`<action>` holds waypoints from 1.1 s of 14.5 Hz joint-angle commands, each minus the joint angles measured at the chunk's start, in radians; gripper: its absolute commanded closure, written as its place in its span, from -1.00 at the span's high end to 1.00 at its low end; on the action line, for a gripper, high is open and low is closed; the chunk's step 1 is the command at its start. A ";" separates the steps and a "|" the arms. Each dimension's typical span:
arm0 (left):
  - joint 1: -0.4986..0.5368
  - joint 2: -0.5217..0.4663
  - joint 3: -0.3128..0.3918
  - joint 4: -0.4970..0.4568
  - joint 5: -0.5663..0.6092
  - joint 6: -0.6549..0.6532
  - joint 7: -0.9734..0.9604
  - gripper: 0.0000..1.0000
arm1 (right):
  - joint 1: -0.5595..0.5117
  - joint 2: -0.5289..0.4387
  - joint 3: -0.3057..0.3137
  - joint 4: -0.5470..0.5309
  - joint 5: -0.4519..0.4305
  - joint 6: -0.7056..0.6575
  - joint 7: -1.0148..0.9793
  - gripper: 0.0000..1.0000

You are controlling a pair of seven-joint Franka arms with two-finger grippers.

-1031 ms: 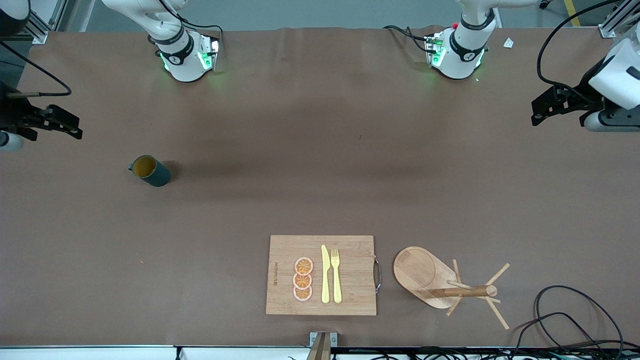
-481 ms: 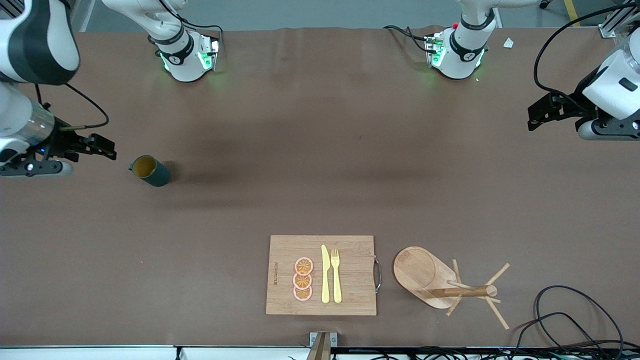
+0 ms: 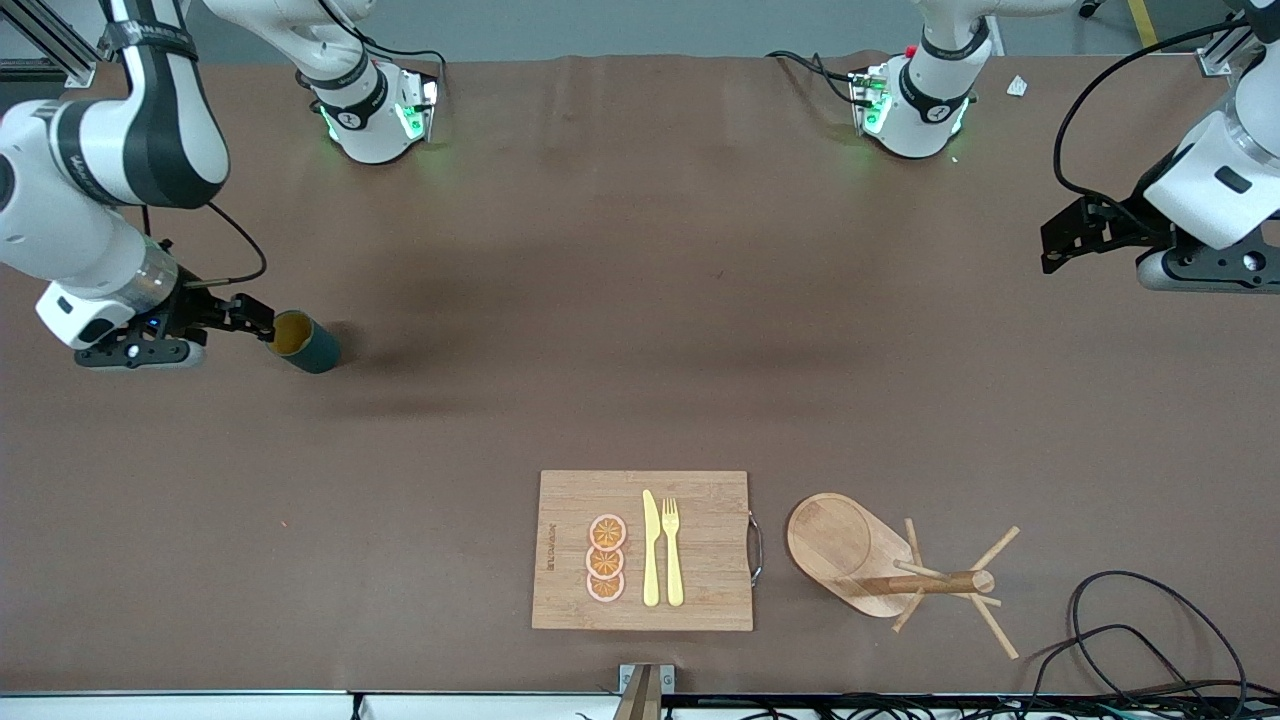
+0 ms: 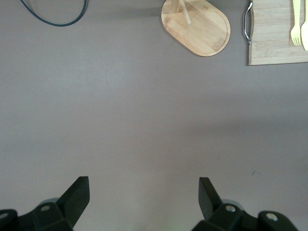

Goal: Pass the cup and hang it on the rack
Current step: 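Lower the right gripper over the mug rim and close on it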

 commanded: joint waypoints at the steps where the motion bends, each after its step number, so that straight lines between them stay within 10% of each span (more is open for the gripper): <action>1: 0.004 0.007 0.001 0.022 -0.008 -0.003 0.017 1.00 | -0.004 -0.044 0.002 -0.145 0.016 0.142 -0.007 1.00; 16: 0.012 0.001 0.001 0.020 -0.008 -0.010 0.020 1.00 | -0.002 -0.008 0.002 -0.360 0.016 0.421 0.004 1.00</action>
